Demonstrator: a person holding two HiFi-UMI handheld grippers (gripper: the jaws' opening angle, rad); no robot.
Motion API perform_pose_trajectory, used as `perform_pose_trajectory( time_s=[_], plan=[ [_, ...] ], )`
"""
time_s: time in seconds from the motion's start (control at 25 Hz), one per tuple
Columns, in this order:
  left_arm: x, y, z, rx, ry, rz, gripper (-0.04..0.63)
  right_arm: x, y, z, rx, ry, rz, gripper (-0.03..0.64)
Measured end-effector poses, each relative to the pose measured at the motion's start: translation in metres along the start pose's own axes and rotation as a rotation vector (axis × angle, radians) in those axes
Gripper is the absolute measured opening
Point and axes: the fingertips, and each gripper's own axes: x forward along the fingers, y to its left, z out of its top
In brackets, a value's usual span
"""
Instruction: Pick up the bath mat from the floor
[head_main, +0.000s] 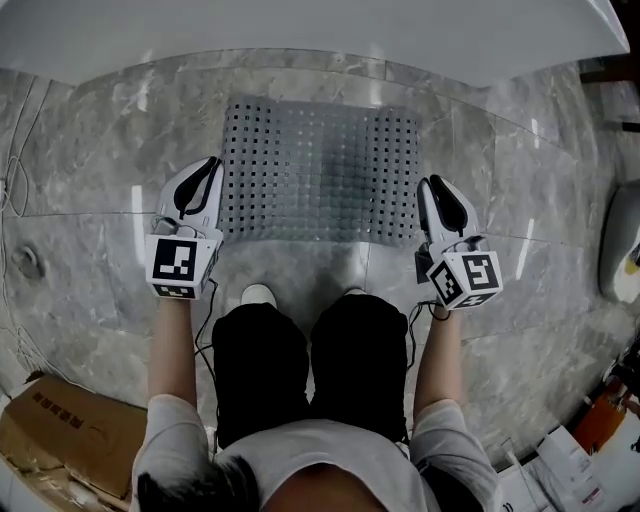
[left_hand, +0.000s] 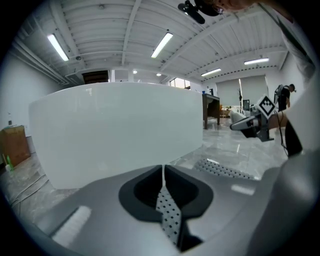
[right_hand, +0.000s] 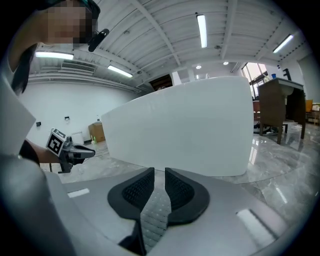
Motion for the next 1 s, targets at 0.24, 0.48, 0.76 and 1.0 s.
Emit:
perform_pose_trajectory(
  time_s=[0.24,0.48,0.76,1.0],
  plan=[
    [0.027,0.003,-0.05,-0.02,0.01,0.018,0.021,0.025,-0.013,-0.04,0.011,-0.02,0.003,0.078],
    [0.04,0.009,-0.086,-0.029,0.042,0.058,0.048,0.035,-0.026,-0.074,0.043,-0.009,-0.016,0.098],
    [0.063,0.011,-0.138,-0.085,0.112,0.059,0.107,0.044,-0.052,-0.13,0.06,0.055,-0.069,0.14],
    [0.08,0.005,-0.181,-0.117,0.193,0.059,0.152,0.053,-0.068,-0.167,0.108,0.093,-0.094,0.169]
  ],
)
